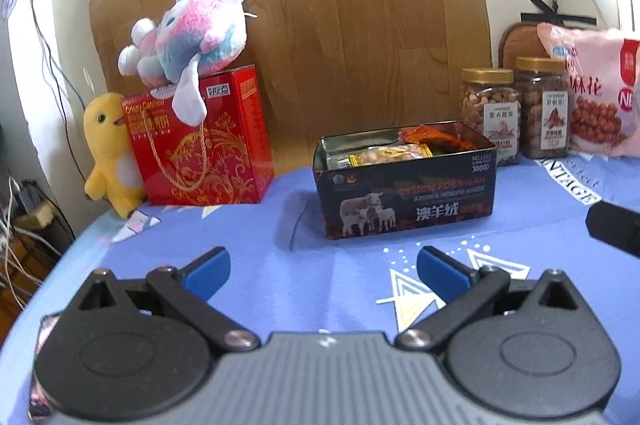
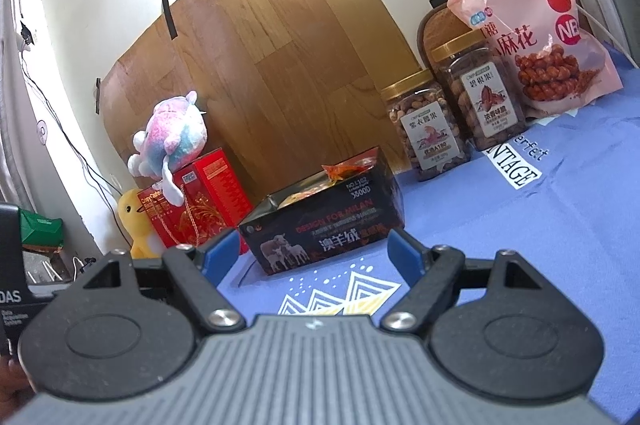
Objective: Organize snacks
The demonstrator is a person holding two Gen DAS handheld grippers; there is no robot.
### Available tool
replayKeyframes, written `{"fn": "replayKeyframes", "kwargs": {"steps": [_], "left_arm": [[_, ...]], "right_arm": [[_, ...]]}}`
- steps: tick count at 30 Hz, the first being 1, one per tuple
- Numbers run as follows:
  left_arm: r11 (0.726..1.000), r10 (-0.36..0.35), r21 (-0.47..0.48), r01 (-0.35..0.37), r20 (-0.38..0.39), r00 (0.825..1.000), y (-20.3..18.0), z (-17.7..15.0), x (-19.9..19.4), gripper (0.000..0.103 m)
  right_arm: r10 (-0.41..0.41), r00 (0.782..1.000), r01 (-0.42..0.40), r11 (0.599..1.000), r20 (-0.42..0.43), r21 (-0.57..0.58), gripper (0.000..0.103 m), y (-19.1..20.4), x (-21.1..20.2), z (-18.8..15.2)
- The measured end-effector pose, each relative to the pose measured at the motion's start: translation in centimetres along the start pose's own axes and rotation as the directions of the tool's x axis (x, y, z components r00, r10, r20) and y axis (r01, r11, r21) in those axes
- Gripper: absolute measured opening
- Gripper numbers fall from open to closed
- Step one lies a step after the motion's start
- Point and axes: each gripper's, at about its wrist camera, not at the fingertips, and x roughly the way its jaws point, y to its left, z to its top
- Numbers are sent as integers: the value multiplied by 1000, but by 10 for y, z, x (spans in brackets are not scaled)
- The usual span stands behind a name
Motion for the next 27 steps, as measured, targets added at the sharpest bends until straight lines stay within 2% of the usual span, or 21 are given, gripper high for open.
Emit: {"fn": "replayKeyframes", "kwargs": {"steps": [8, 12, 16, 27], "left_arm": [[1000, -2, -27, 0, -65, 998, 6, -6, 10, 103], [999, 34, -26, -37, -100, 994, 7, -8, 14, 103], [998, 38, -35, -44, -149, 988, 9, -11, 21, 103], [998, 54, -7, -56, -171, 984, 5, -15, 26, 103]], "right_arm": [[6, 1000, -7, 1000, -19, -9, 83, 3, 3, -2], [7, 999, -8, 1000, -33, -9, 83, 3, 5, -4], [7, 999, -7, 1000, -41, -10, 83, 4, 6, -4], [13, 998, -13, 1000, -56, -12, 84, 3, 8, -5]]}}
